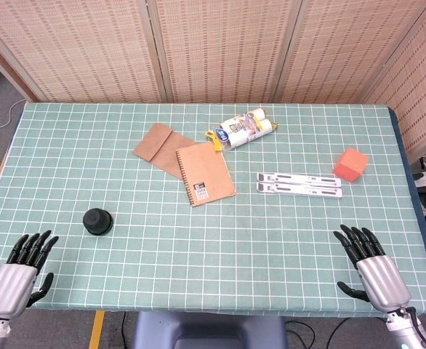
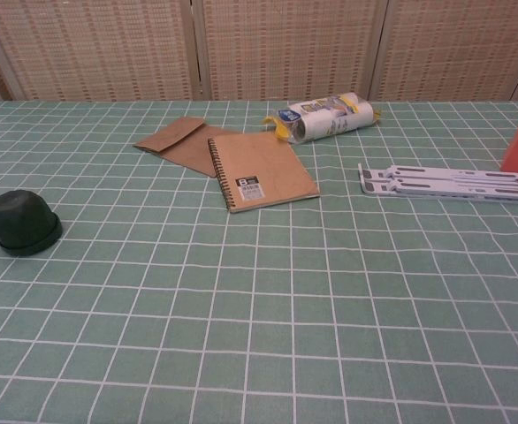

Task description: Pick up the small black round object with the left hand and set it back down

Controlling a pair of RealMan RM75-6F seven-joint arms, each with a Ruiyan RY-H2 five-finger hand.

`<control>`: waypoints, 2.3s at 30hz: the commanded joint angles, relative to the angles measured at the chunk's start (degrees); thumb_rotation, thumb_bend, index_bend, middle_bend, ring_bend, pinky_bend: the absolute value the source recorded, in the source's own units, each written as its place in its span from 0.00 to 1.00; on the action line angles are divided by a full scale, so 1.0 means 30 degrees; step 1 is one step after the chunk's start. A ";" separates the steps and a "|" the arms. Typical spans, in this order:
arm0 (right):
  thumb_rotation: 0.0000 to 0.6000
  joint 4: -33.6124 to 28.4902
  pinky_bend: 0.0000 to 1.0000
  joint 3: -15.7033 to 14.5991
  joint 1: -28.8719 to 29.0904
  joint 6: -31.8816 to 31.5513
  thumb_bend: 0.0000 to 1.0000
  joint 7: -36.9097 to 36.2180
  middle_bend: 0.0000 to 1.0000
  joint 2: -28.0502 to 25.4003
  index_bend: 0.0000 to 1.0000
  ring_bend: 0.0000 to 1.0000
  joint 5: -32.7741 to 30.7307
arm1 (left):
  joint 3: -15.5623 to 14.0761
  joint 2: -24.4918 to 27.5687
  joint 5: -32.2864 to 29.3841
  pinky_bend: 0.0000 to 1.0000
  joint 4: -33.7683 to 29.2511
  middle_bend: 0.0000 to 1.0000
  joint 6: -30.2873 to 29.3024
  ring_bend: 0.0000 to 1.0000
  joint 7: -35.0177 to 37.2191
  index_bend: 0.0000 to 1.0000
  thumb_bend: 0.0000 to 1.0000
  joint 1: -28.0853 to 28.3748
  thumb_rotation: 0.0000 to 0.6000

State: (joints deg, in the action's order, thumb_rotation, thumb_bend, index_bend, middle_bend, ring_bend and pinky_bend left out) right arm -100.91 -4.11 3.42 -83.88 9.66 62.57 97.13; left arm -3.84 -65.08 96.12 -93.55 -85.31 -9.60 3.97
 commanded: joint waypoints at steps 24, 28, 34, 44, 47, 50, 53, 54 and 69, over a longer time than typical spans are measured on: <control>1.00 -0.0264 0.00 0.0152 0.0119 0.0431 0.09 -0.0265 0.00 -0.0706 0.00 0.00 -0.0400 | 0.4185 0.0171 -2.3620 0.02 -0.6413 0.00 1.0100 0.00 -1.5743 0.00 0.46 1.4148 1.00; 1.00 -0.0257 0.00 0.0255 0.0110 0.0365 0.09 -0.0261 0.00 -0.0650 0.00 0.00 -0.0488 | 0.3825 -0.0525 -2.5215 0.02 -0.5438 0.00 1.0016 0.00 -1.6040 0.00 0.45 1.5418 1.00; 1.00 -0.0210 0.00 0.0318 0.0166 0.0583 0.09 0.0204 0.00 -0.0414 0.00 0.00 -0.0655 | 0.3081 -0.1052 -2.7159 0.02 -0.4121 0.00 1.0801 0.00 -1.6138 0.00 0.46 1.6778 1.00; 1.00 -0.0087 0.00 0.0472 0.0210 0.0532 0.09 0.0048 0.00 -0.0319 0.00 0.00 -0.0762 | 0.2617 -0.0642 -3.1095 0.05 -0.2753 0.00 1.3835 0.00 -1.4686 0.00 0.42 1.8865 1.00; 1.00 -0.0074 0.00 0.0481 0.0204 0.0479 0.09 -0.0060 0.00 -0.0362 0.00 0.00 -0.0738 | 0.2280 -0.0587 -3.1521 0.05 -0.2260 0.00 1.4587 0.00 -1.4006 0.00 0.42 1.9153 1.00; 1.00 -0.0045 0.00 0.0499 0.0228 0.0553 0.09 -0.0095 0.00 -0.0367 0.00 0.00 -0.0826 | 0.1678 -0.0715 -3.2187 0.05 -0.1620 0.00 1.5292 0.00 -1.3700 0.00 0.42 1.9671 1.00; 1.00 -0.0089 0.00 0.0509 0.0231 0.0561 0.09 -0.0038 0.00 -0.0368 0.00 0.00 -0.0847 | 0.0928 -0.0866 -3.3237 0.05 -0.0980 0.00 1.5956 0.00 -1.3624 0.00 0.42 2.0433 1.00; 1.00 -0.0098 0.00 0.0508 0.0220 0.0530 0.09 -0.0032 0.00 -0.0366 0.00 0.00 -0.0825 | 0.0705 -0.0912 -3.3544 0.05 -0.0810 0.00 1.6121 0.00 -1.3620 0.00 0.42 2.0682 1.00; 1.00 -0.0106 0.00 0.0500 0.0248 0.0549 0.09 -0.0257 0.00 -0.0425 0.00 0.00 -0.0800 | -0.2457 -0.2082 -3.6398 0.14 0.0823 0.02 1.6082 0.00 -1.4295 0.16 0.41 2.3358 1.00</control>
State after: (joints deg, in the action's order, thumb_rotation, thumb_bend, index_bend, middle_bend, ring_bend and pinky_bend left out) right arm -101.22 -2.59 4.16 -82.23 8.90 61.30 94.72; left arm -10.58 -70.82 -12.42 -91.53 -36.79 -52.20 73.42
